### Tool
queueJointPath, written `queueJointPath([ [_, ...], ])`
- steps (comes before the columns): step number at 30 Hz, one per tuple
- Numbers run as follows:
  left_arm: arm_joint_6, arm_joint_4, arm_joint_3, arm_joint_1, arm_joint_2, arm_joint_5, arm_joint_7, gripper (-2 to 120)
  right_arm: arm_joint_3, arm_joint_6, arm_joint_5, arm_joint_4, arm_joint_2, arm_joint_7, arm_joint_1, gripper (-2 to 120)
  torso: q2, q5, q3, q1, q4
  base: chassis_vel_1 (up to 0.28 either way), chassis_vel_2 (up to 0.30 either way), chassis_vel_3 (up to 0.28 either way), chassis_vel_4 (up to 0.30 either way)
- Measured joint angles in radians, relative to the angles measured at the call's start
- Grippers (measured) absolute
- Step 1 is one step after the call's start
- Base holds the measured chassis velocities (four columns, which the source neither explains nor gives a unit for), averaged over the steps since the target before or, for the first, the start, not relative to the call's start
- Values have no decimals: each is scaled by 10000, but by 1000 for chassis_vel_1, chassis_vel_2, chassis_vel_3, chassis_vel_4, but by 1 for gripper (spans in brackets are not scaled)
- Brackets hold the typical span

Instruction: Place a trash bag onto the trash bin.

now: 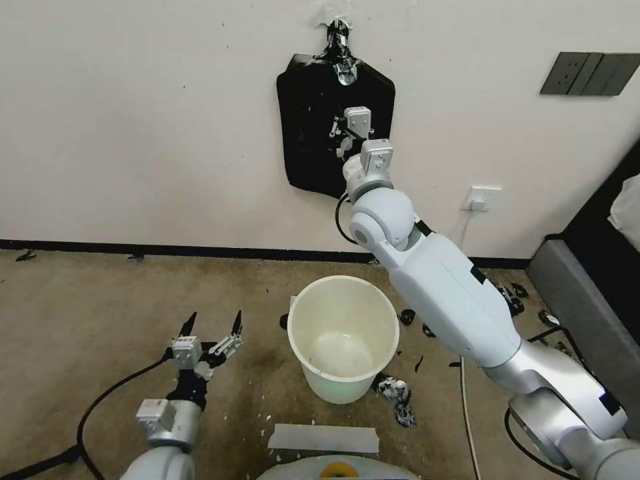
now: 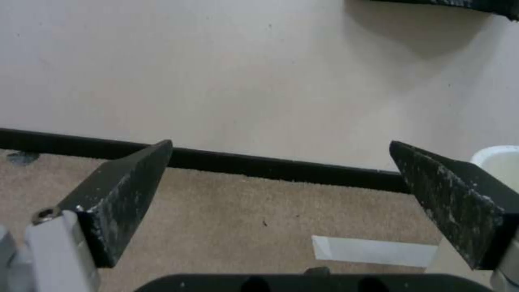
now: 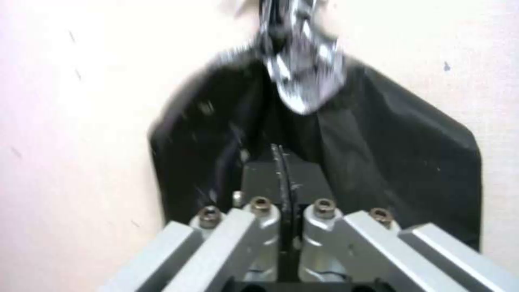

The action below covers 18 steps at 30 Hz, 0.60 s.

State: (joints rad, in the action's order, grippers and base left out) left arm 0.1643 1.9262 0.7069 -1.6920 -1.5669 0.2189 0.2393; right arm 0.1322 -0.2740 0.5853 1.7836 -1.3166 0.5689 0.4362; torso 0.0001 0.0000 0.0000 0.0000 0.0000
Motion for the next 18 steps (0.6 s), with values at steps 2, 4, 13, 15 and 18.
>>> queueJointPath([
  [2,-2,1,1,-11,1,1,0,100,-259,143,766,236,-143,137,24,15,0,0,0,0,1,0,0,0,0],
  [4,-2,4,-1,-12,2,1,0,100,-407,212,1235,270,-223,281,24,22,0,-1,0,0,0,0,0,0,0],
  [13,-8,34,-12,-34,-11,-12,-5,100,-1231,1172,3412,-278,-655,231,63,55,0,0,0,0,-1,0,0,0,0],
  [15,-9,28,-11,-34,-17,-21,-6,100,-1284,1295,3596,-365,-757,163,17,59,0,0,0,0,0,0,0,0,0],
  [18,-9,21,-11,-56,-56,-56,-7,100,-1418,1527,3793,-665,-1029,-16,-202,73,0,-2,0,1,1,0,0,0,0],
])
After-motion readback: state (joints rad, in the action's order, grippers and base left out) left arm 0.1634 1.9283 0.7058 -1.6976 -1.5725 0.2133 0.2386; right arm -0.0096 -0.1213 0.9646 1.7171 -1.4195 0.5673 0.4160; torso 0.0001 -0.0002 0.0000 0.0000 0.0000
